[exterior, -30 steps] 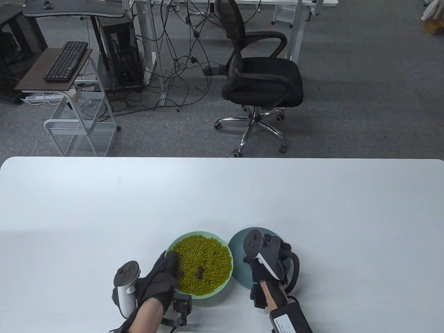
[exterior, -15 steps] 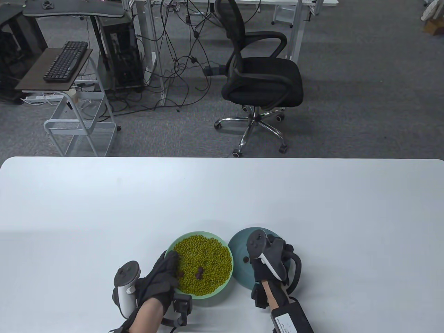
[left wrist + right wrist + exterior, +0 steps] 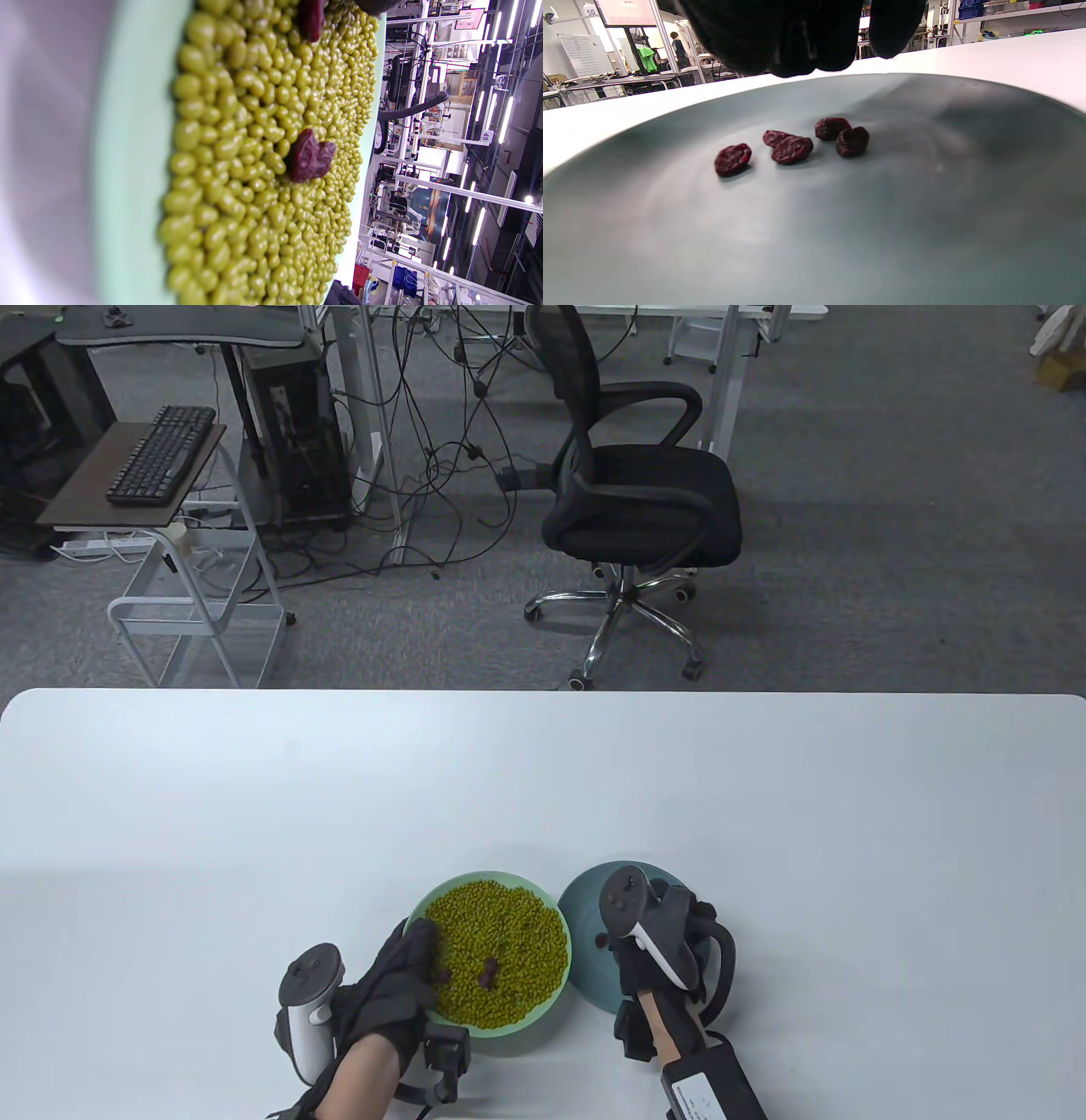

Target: Pick cranberries with hand pinch into plate

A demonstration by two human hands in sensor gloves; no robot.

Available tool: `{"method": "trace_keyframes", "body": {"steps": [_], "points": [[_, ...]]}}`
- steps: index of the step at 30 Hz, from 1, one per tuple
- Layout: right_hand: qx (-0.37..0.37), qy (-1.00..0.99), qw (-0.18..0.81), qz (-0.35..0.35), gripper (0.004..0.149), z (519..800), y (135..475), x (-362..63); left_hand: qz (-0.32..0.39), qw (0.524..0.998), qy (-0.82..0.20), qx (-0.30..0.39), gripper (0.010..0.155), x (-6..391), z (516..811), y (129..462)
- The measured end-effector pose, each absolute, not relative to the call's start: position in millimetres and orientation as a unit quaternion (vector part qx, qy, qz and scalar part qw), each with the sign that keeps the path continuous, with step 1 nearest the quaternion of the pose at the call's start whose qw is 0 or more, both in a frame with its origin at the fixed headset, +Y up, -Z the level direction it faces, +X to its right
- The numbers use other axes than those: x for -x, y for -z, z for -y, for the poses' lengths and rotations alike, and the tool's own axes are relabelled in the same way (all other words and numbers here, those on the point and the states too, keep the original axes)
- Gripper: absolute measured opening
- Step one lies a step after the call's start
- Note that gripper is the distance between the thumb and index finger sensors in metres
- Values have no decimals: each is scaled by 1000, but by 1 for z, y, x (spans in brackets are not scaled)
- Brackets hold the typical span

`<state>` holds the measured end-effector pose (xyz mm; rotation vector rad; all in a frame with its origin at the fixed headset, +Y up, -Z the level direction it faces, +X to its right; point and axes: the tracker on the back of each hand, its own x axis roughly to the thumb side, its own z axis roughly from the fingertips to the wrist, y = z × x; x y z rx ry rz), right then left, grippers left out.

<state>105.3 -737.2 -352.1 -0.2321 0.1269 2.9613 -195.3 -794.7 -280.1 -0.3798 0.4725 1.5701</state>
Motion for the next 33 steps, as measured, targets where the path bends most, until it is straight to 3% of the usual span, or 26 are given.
{"method": "trace_keyframes", "body": {"steps": [13,33], "points": [[27,-995,85,-44,51,722,347,-83,-207,667,-695,169,48,195,795,280],[-121,-988,18,-97,52,683,333,-15,-207,669,-694,169,48,194,795,280]]}}
